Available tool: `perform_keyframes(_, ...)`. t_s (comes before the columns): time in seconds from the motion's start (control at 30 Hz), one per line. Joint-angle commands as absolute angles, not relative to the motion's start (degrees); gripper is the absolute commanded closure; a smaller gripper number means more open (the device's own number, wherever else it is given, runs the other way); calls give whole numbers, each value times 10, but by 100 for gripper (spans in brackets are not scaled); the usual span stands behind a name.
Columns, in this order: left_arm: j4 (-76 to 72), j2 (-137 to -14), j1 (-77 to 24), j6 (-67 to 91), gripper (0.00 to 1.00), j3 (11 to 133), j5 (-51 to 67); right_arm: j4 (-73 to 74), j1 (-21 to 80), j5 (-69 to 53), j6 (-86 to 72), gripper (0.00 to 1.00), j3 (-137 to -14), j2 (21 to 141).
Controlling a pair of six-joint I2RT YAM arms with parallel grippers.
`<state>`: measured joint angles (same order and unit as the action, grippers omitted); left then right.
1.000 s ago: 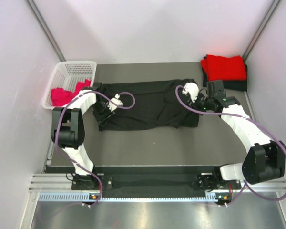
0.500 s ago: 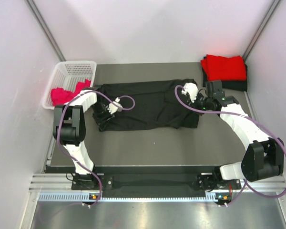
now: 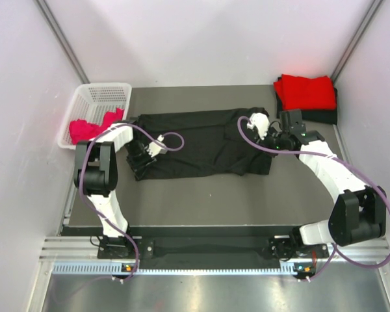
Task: Fold and stack the t-shirts
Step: Fold the tshirt
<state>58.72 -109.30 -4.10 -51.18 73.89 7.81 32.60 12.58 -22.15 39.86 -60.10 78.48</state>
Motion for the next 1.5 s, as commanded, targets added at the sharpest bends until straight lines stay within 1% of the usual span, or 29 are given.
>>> perform_keyframes(0.0, 600, -1086, -38, -521, 61, 725, 82, 309, 130, -231, 400, 100, -610, 782)
perform_keyframes(0.13, 576, -1057, -39, -520, 58, 709, 76, 307, 130, -232, 398, 100, -605, 783)
perform_keyframes(0.23, 584, -1063, -39, -519, 57, 710, 76, 304, 131, -232, 398, 100, -603, 784)
perform_keyframes(0.43, 577, -1070, -40, -511, 59, 697, 76, 303, 131, -231, 399, 100, -606, 787)
perform_keyframes(0.5, 576, -1077, -40, -506, 67, 698, 77, 303, 130, -232, 399, 100, -606, 787)
perform_keyframes(0.57, 583, -1081, -40, -504, 79, 700, 84, 302, 131, -232, 399, 100, -606, 787)
perform_keyframes(0.6, 585, -1082, -40, -503, 98, 700, 86, 301, 132, -230, 398, 100, -606, 787)
perform_keyframes(0.63, 588, -1083, -40, -504, 100, 700, 88, 301, 131, -229, 397, 100, -606, 787)
perform_keyframes(0.9, 620, -1058, -38, -496, 100, 710, 98, 288, 126, -197, 378, 100, -633, 774)
perform_keyframes(1.1, 661, -1045, -35, -489, 100, 766, 108, 302, 112, -192, 377, 100, -685, 766)
perform_keyframes(1.27, 698, -1043, -26, -480, 100, 836, 130, 303, 107, -188, 373, 100, -710, 764)
perform_keyframes(1.47, 710, -1077, -22, -461, 100, 910, 132, 282, 107, -185, 368, 100, -721, 780)
